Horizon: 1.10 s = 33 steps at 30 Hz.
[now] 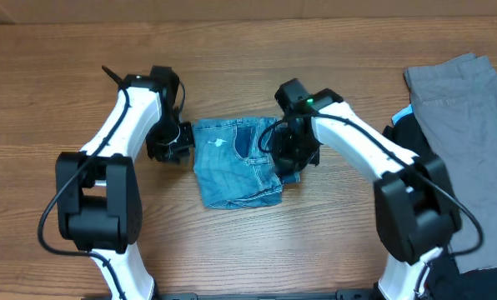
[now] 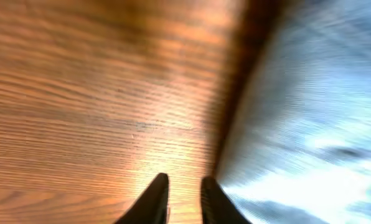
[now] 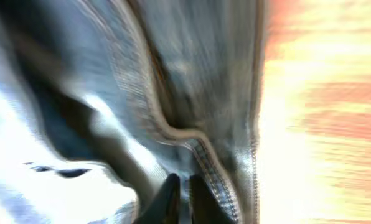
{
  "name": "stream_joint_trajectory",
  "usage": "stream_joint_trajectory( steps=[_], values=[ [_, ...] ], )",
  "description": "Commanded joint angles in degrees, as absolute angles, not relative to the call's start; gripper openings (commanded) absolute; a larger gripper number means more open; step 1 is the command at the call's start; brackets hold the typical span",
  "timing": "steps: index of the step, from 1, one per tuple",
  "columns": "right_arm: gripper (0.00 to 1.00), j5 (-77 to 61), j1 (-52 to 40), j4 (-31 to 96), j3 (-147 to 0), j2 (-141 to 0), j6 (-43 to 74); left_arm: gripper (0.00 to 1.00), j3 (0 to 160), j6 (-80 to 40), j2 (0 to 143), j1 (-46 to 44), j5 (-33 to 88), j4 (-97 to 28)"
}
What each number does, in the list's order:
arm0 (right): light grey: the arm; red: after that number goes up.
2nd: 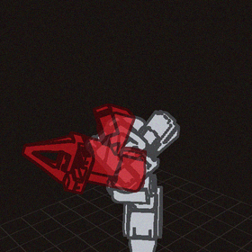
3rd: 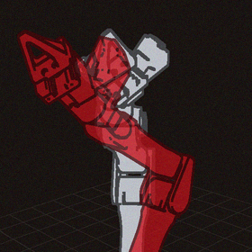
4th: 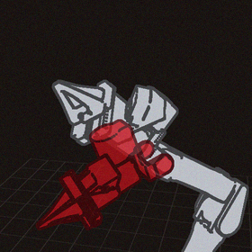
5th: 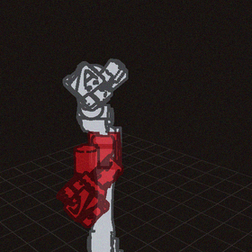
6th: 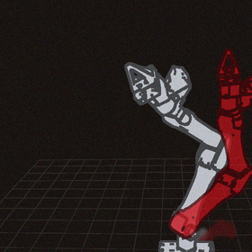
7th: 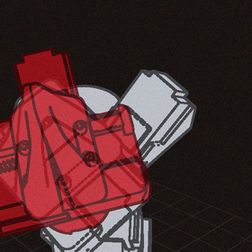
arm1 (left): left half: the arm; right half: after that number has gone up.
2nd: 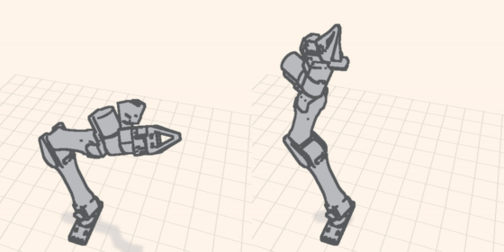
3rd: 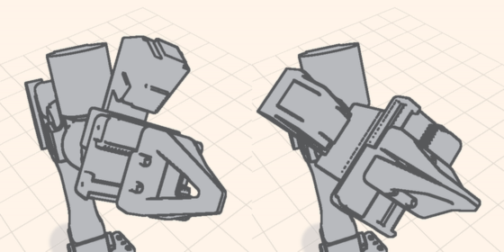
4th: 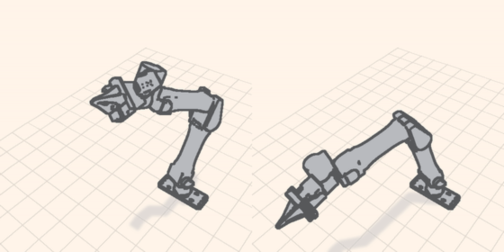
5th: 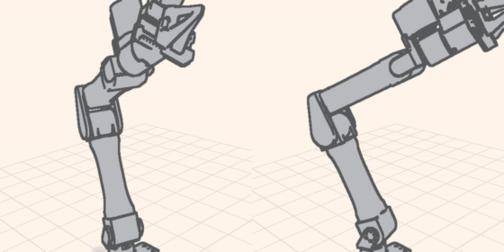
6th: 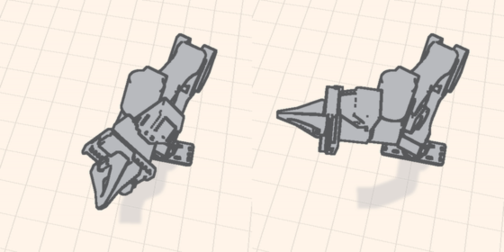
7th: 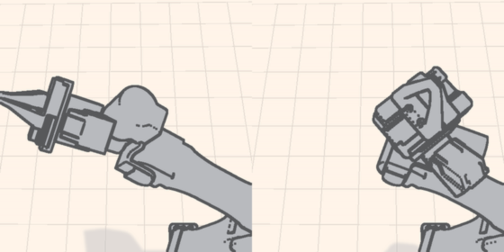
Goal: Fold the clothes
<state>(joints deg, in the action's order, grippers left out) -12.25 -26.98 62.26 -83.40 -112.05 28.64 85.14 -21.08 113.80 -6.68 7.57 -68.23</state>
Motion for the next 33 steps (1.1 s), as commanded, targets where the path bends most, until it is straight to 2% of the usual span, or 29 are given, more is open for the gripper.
stream_joint_trajectory(
  steps=[1, 2, 3, 4, 5, 6, 8, 10, 12, 13, 17, 24, 30, 32, 33],
  values=[
    [0.43, -7.68, -26.55, 59.9, -88.36, -105.21, 29.21, 0.36, 88.49, -21.43, 106.74, -8.38, 6.07, -67.46],
    [0.62, -7.66, -26.55, 58.15, -88.55, -104.75, 29.21, 0.45, 88.47, -21.43, 105.97, -8.73, 6.33, -66.96],
    [0.71, -7.66, -26.55, 56.93, -88.55, -104.66, 29.21, 0.53, 88.47, -21.41, 105.62, -9.02, 6.83, -66.54],
    [0.76, -7.68, -26.55, 55.4, -88.55, -104.66, 29.21, 0.67, 88.47, -21.26, 105.54, -9.3, 7.49, -66.15],
    [0.79, -7.6, -26.55, 53.56, -88.49, -104.77, 29.21, 0.76, 88.44, -21.21, 105.56, -9.63, 7.9, -65.91],
    [0.82, -7.49, -26.55, 51.18, -88.47, -105.25, 29.17, 0.91, 87.96, -21.21, 105.67, -10.28, 7.97, -65.28],
    [0.83, -7.49, -26.55, 48.56, -88.47, -106.04, 29.19, 0.96, 86.83, -21.17, 105.69, -11.05, 7.94, -63.79],
    [0.81, -7.53, -26.55, 46.72, -88.47, -106.85, 29.21, 0.98, 85.54, -21.19, 106.08, -11.77, 7.97, -61.56],
    [0.75, -7.53, -26.57, 45.69, -88.44, -107.79, 29.26, 0.99, 84.47, -21.19, 106.87, -12.4, 7.92, -59.16],
    [0.7, -7.53, -26.57, 45.45, -88.44, -108.49, 29.26, 0.99, 84.07, -21.21, 107.5, -12.43, 7.94, -58.13],
    [0.55, -7.53, -26.55, 45.45, -88.44, -110.93, 30.15, 0.85, 83.11, -21.26, 110.08, -12.32, 7.86, -55.75],
    [0.22, -7.46, -26.55, 44.56, -88.44, -116.18, 30.26, 0.83, 82.96, -21.32, 117.71, -12.14, 4.25, -51.35],
    [0.09, -4.56, -26.55, 42.7, -88.49, -118.08, 30.3, 0.84, 82.98, -21.26, 121.58, -11.51, 2.74, -49.36],
    [0.09, -0.6, -26.48, 44.07, -89.36, -117.78, 30.3, 0.76, 83.35, -21.28, 120.95, -10.81, 1.13, -50.09],
    [0.09, 0.71, -26.33, 45.43, -90.24, -117.6, 30.33, 0.77, 83.88, -21.28, 120.53, -10.48, 0.93, -51.0]
  ],
)
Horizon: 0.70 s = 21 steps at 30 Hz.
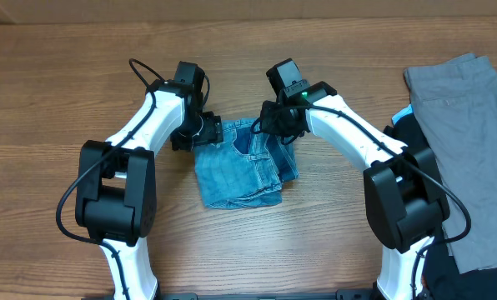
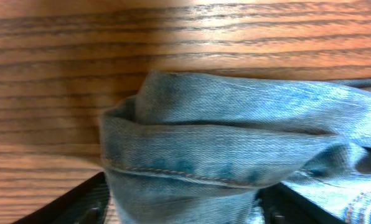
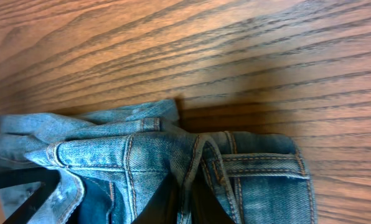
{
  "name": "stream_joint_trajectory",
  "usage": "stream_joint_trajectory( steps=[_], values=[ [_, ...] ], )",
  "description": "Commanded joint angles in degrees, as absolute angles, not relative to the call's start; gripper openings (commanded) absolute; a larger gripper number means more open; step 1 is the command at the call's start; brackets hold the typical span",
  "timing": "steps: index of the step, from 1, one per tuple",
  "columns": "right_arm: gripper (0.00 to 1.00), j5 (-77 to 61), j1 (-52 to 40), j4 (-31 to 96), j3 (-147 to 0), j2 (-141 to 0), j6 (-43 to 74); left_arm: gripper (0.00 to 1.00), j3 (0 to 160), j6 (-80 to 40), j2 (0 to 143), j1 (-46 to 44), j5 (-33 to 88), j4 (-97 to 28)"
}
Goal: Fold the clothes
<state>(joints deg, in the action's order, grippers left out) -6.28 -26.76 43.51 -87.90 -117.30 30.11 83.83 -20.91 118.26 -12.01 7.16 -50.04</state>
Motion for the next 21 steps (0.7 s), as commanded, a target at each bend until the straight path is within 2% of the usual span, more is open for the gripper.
stream_joint_trajectory(
  steps=[1, 8, 11, 12, 13, 14, 15, 17, 21],
  values=[
    [0.09, 1.67, -26.15, 46.85, -91.22, -117.34, 30.39, 0.78, 84.71, -21.28, 120.05, -10.11, 0.82, -52.27],
    [0.1, 6.42, -24.51, 62.06, -103.85, -112.86, 33.06, 0.86, 94.52, -21.3, 113.89, -8.16, 0.91, -64.01],
    [0.17, 6.15, -24.51, 67.75, -107.66, -110.26, 33.04, 0.89, 97.01, -21.45, 110.15, -8.49, 1.83, -68.51],
    [0.25, 6.13, -24.56, 68.99, -107.87, -109.38, 33.04, 0.89, 97.12, -21.45, 108.84, -8.75, 2.44, -69.12],
    [0.44, 5.93, -24.67, 69.8, -107.87, -108.81, 33.04, 0.91, 97.1, -21.45, 108.12, -8.99, 2.9, -69.43],
    [0.7, 5.91, -24.69, 71.2, -107.87, -108.47, 33.04, 0.93, 97.1, -21.45, 107.26, -9.39, 3.46, -69.87],
    [0.86, 5.93, -24.67, 72.62, -107.85, -108.42, 33.04, 0.95, 97.1, -21.45, 106.91, -9.8, 4.03, -70.22],
    [1.0, 5.96, -24.67, 74.06, -106.59, -108.57, 33.04, 0.99, 96.84, -21.43, 106.87, -10.76, 4.93, -70.94],
    [0.99, 3.14, -24.67, 74.89, -103.11, -108.66, 33.04, 1.0, 94.52, -21.43, 107.26, -12.78, 5.69, -71.81]
  ],
)
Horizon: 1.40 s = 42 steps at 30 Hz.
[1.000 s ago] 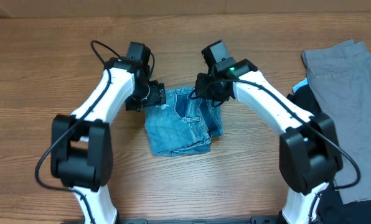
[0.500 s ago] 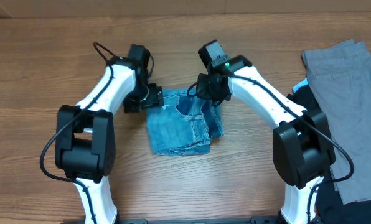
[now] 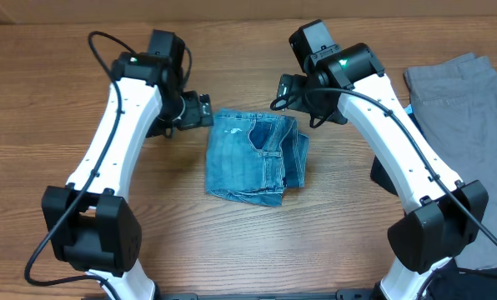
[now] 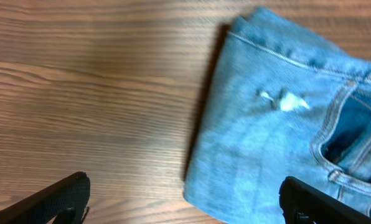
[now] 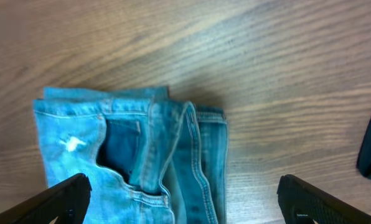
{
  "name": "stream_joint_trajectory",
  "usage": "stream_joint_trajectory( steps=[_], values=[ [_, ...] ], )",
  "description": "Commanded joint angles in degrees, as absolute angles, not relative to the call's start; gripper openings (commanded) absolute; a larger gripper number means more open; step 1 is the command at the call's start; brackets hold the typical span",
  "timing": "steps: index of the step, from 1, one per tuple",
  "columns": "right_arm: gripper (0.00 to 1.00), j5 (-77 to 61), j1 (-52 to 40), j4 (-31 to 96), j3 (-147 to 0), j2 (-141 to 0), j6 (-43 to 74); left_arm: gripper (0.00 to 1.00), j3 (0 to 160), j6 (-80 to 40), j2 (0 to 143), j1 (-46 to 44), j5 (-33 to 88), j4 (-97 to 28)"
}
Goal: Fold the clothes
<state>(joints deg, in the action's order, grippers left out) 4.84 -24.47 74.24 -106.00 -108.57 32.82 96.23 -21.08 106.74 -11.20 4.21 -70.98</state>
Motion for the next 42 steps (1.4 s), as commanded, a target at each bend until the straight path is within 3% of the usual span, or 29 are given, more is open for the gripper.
stream_joint_trajectory(
  steps=[1, 6, 10, 14, 17, 30, 36, 39, 41, 42],
  values=[
    [0.98, 1.08, -24.69, 75.2, -102.17, -108.68, 32.95, 1.0, 93.73, -21.41, 107.5, -13.32, 5.89, -72.16],
    [0.91, -9.15, -25.32, 73.03, -96.27, -108.79, 26.35, 1.0, 87.74, -20.97, 107.53, -15.94, 5.98, -70.02],
    [0.68, -10.59, -25.34, 69.01, -89.73, -108.84, 26.79, 1.0, 82.19, -21.02, 107.55, -16.45, 6.09, -66.98],
    [0.33, -16.56, -25.34, 64.51, -83.68, -108.84, 26.55, 0.97, 78.11, -20.97, 107.57, -16.43, 6.04, -64.42],
    [0.21, -18.39, -25.39, 60.58, -79.05, -108.88, 26.59, 0.97, 75.2, -20.01, 107.57, -16.53, 6.09, -61.43],
    [0.15, -12.53, -25.32, 57.56, -72.38, -110.39, 30.5, 0.92, 65.91, -19.4, 107.57, -15.81, 7.03, -57.25],
    [0.11, -5.17, -25.08, 62.3, -75.72, -109.58, 32.21, 0.88, 66.57, -24.43, 107.44, -13.69, 4.34, -62.72],
    [0.18, -2.96, -24.95, 65.84, -80.2, -107.92, 32.18, 0.9, 69.28, -24.84, 106.63, -13.08, 2.33, -65.14],
    [0.28, -2.98, -24.95, 68.12, -84.51, -106.76, 30.06, 0.9, 71.99, -24.62, 105.27, -13.1, 2.39, -66.61],
    [0.45, -3.6, -24.95, 69.19, -86.52, -106.48, 28.27, 0.91, 73.52, -24.29, 104.2, -13.23, 2.63, -67.22]
  ],
)
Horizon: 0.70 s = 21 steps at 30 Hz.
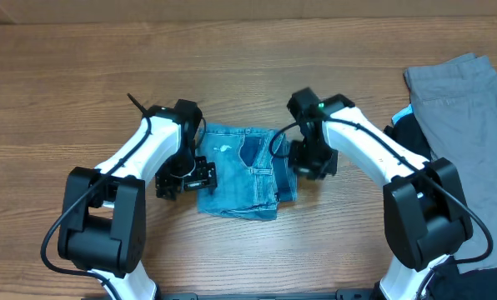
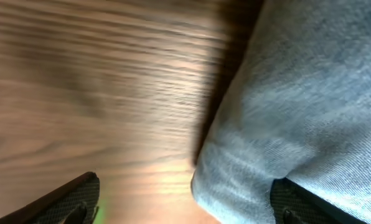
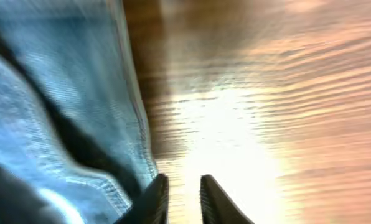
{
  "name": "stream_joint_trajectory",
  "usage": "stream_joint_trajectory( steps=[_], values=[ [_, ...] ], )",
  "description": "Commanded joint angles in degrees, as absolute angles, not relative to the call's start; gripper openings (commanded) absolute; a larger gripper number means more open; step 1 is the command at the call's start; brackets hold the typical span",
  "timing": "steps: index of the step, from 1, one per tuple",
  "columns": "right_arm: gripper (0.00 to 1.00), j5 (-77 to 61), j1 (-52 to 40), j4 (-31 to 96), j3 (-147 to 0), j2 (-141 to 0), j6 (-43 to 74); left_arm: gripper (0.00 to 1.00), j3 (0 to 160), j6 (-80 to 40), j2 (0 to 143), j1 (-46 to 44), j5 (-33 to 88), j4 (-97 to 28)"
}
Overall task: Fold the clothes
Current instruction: 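Grasp the left edge of the jeans bundle with the left gripper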
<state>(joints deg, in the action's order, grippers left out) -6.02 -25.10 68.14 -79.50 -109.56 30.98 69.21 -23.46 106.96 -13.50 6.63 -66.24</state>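
Folded blue denim shorts [image 1: 240,171] lie flat on the wooden table at the centre. My left gripper [image 1: 186,177] is low against their left edge and open. In the left wrist view the gripper [image 2: 188,205] has its fingers [image 2: 73,199] spread wide, with the denim [image 2: 297,112] edge reaching in between them. My right gripper [image 1: 308,160] is down at the shorts' right edge. The right wrist view shows that gripper [image 3: 180,199] shut over bare wood, with the denim hem [image 3: 67,124] just to its left.
A grey garment [image 1: 461,92] is spread at the right side of the table. Dark clothing [image 1: 396,133] with a bit of blue fabric lies beside it. The wooden table [image 1: 65,83] stretches to the left and behind the shorts.
Both arms were raised above the shorts with grippers open. Now both are down at table level beside the shorts' left and right edges. The right gripper has shut; the left stays open.
First both grippers were shut, low at the shorts' left and right sides. Then they were at the far edge, the left open around a denim fold. Then both hung open above the flat folded shorts. Now they are down at its sides again.
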Motion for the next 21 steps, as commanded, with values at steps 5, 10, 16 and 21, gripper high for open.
stream_joint_trajectory(
  steps=[5, 10, 16, 21],
  values=[
    [0.95, -4.99, -24.95, 77.01, -97.76, -106.06, 25.17, 1.0, 78.28, -21.21, 97.01, -14.48, 5.8, -66.85],
    [1.0, -5.06, -24.95, 79.26, -102.59, -106.06, 25.06, 1.0, 78.59, -21.19, 91.33, -15.07, 5.41, -65.56],
    [1.0, -5.21, -24.95, 79.22, -102.61, -106.08, 25.06, 1.0, 76.01, -19.07, 91.88, -15.07, 5.39, -66.08],
    [1.0, -5.19, -24.95, 79.2, -102.61, -106.08, 25.06, 1.0, 69.76, -19.29, 93.1, -15.09, 6.92, -62.76]
  ],
)
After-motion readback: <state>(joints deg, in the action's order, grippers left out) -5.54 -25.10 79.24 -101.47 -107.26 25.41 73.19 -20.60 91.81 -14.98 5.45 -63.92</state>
